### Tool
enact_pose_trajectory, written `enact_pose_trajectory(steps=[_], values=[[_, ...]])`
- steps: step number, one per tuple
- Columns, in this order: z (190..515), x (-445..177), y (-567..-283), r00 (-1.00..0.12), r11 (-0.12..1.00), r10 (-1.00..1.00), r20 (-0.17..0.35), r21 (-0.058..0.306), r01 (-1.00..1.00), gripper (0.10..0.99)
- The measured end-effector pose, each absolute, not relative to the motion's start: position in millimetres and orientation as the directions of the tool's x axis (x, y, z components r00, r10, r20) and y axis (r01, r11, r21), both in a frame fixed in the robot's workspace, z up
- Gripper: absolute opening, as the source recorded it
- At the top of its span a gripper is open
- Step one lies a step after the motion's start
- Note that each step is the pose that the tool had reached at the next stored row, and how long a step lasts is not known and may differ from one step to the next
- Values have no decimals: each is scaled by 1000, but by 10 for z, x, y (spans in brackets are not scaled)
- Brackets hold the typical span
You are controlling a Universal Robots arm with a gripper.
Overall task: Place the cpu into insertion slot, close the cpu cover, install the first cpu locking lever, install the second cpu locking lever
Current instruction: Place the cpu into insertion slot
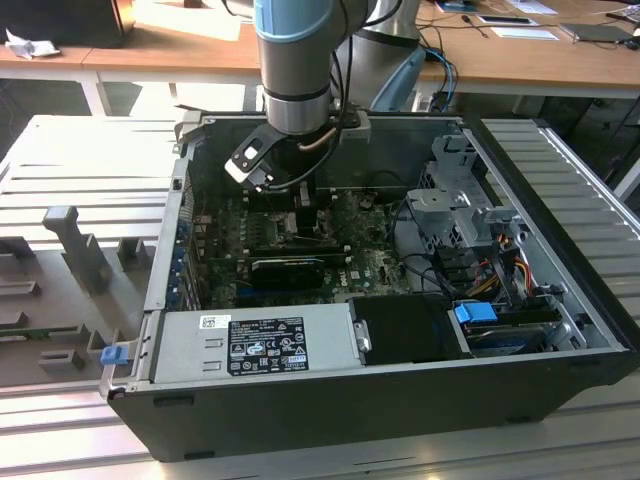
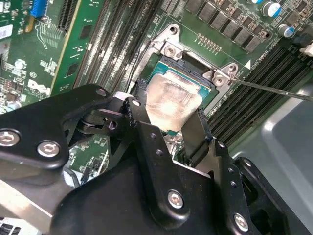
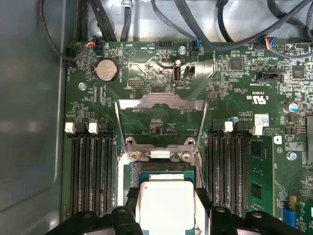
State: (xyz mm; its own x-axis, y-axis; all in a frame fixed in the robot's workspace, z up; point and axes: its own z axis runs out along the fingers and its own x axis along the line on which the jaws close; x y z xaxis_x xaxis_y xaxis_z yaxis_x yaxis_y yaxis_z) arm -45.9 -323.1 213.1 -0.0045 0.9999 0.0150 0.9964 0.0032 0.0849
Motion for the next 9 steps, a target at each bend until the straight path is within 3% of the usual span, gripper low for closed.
enact_pose_trajectory(steps=[9], values=[[2027,-439,-3207,18,-19,1000,15,82,996,529]])
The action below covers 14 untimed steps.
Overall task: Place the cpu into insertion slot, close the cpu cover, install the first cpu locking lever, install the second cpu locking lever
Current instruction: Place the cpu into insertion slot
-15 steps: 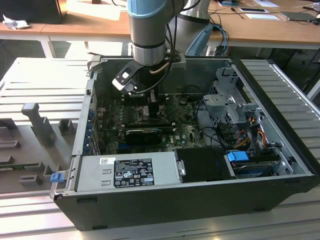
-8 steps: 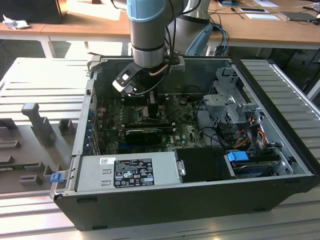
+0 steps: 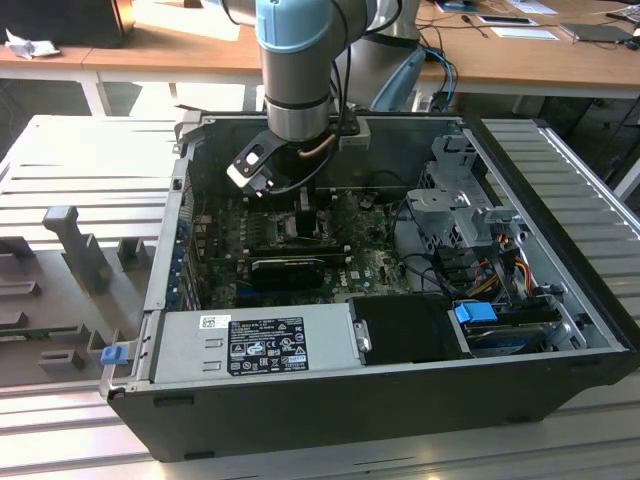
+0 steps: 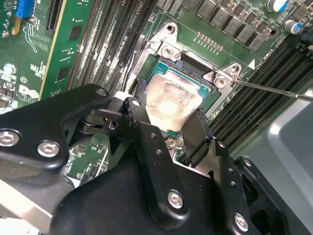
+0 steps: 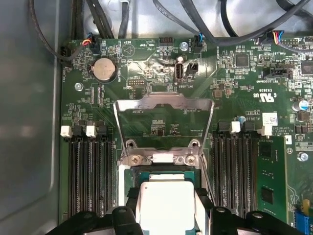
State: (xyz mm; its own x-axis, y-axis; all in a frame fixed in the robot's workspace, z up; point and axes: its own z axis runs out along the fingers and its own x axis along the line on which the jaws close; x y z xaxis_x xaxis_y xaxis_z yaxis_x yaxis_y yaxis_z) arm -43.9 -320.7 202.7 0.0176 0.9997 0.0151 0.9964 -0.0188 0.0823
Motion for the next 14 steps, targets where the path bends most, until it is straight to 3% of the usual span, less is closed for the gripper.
enact_pose_trajectory(steps=[7,8,14], values=[[2009,-440,-3207,18,-19,1000,15,82,996,537],[2009,-440,-3207,18,-19,1000,15,82,996,600],[2008,-439,-3174,18,-19,1000,15,82,996,600]])
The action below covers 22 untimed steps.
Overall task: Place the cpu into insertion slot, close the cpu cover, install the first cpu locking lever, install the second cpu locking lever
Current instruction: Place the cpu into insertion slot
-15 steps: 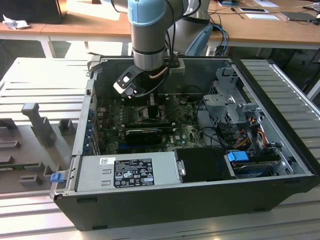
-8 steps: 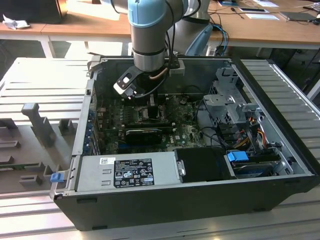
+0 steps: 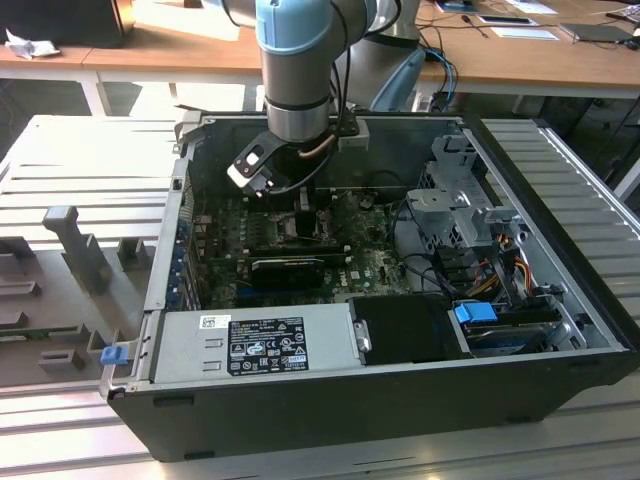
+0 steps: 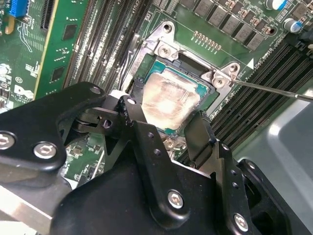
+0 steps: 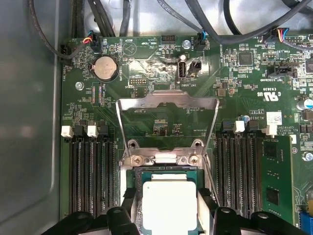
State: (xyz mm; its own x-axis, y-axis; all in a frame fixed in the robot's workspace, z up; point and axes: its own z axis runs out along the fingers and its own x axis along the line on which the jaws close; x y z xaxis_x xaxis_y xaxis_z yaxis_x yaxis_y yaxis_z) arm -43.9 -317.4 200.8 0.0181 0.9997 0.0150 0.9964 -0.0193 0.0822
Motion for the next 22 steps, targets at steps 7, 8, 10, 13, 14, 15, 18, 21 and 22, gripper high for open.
enact_pose_trajectory(steps=[7,8,10,13,14,15,18,21,22], values=[[2057,-433,-3162,18,-18,1000,-3,82,996,600],[2074,-433,-3162,18,-18,1000,-3,82,996,600],[2116,-433,-3162,18,-18,1000,-3,81,997,600],[2155,-432,-3162,18,-18,1000,-3,81,997,396],[2162,-433,-3162,18,-18,1000,-3,81,997,216],[2167,-432,-3162,18,-18,1000,-3,81,997,157],[2189,-432,-3162,19,-18,1000,-3,81,997,106],[2211,-432,-3162,19,-19,1000,-3,81,997,106],[2217,-432,-3162,19,-19,1000,-3,81,997,106]])
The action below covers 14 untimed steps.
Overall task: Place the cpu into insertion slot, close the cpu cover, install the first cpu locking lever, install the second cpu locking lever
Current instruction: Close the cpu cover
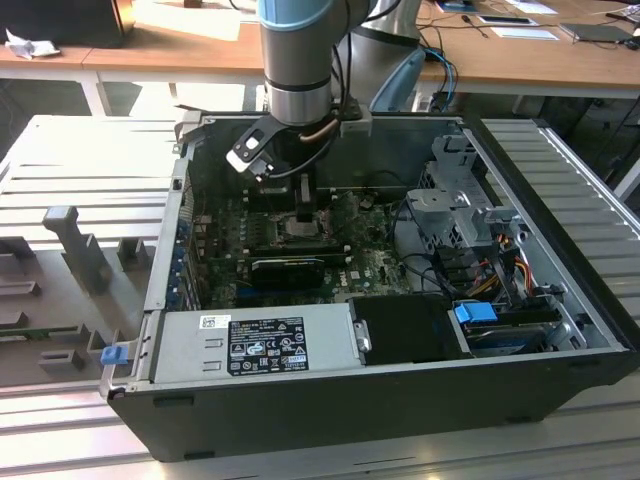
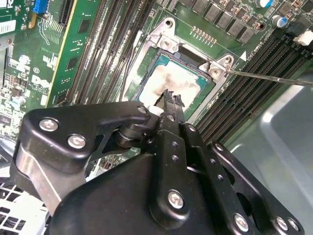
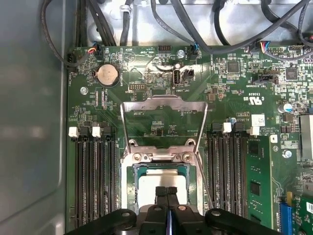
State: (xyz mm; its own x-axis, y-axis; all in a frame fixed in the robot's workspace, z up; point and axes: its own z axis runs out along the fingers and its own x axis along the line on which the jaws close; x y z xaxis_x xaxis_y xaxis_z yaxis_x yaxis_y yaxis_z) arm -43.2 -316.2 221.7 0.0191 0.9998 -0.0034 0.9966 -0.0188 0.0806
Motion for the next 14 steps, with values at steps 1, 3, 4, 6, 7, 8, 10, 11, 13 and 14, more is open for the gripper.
enact_pose_trajectory(steps=[1,3,4,6,7,8,10,11,13,14], values=[[2222,-428,-3162,19,-19,1000,-3,80,997,106],[2222,-315,-3167,19,-19,1000,-3,63,998,106],[2223,-308,-3167,19,-19,1000,-3,62,998,106],[2223,-287,-3167,19,-19,1000,-2,60,998,106],[2226,-286,-3167,19,-19,1000,-2,59,998,106],[2244,-286,-3167,19,-19,1000,-2,59,998,106],[2277,-286,-3167,19,-19,1000,-2,59,998,106],[2303,-286,-3167,19,-19,1000,-2,59,998,106],[2346,-286,-3167,19,-19,1000,-2,59,998,106],[2355,-286,-3167,19,-19,1000,-2,59,998,106]])
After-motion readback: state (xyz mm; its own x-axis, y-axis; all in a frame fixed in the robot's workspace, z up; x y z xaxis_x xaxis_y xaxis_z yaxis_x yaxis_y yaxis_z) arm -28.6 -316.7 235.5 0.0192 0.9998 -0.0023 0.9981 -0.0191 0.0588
